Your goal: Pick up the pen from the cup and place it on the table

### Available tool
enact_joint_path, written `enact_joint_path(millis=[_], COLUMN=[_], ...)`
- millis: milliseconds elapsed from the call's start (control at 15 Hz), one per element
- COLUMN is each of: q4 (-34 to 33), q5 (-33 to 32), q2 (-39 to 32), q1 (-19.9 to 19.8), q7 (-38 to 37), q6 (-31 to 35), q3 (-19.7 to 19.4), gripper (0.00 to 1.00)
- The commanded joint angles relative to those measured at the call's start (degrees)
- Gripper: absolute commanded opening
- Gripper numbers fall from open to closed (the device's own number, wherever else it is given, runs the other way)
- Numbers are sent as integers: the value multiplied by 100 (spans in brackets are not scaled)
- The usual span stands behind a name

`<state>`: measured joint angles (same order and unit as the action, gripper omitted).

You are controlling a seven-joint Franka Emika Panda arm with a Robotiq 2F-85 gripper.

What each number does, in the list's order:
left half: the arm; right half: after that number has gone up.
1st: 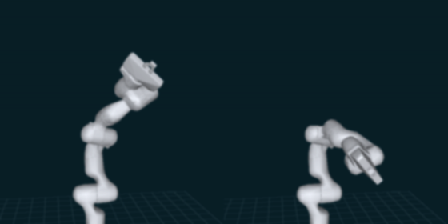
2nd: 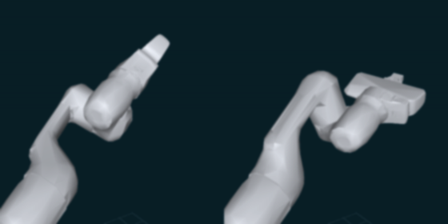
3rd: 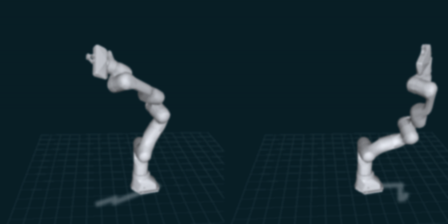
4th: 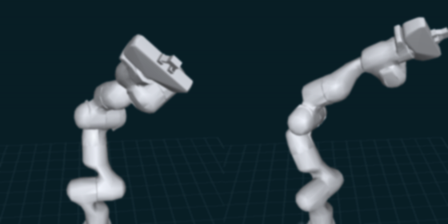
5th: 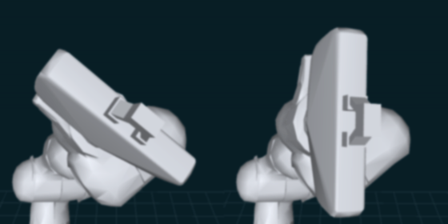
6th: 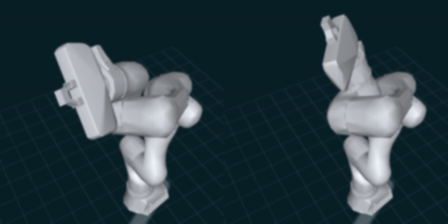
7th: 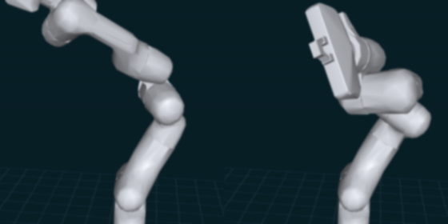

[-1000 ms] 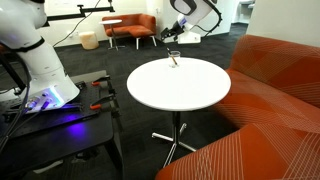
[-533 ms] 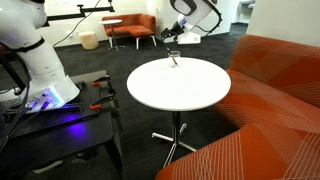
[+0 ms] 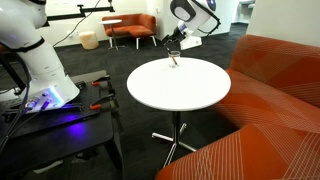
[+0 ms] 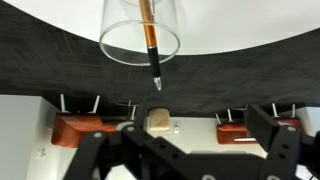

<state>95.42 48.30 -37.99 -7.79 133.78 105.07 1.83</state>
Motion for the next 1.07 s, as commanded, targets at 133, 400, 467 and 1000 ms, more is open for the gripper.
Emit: enact_joint_path(millis=[133,400,467,1000], q4=[-188,-118,-91,-3], q5=[202,200,181,179], q2=[-212,-213,-197,-200], q1=[64,103,111,87], q7=[24,-11,-13,36], q6=[608,816,829,754], q3=[258,338,344,387], gripper=[100,90,79,72])
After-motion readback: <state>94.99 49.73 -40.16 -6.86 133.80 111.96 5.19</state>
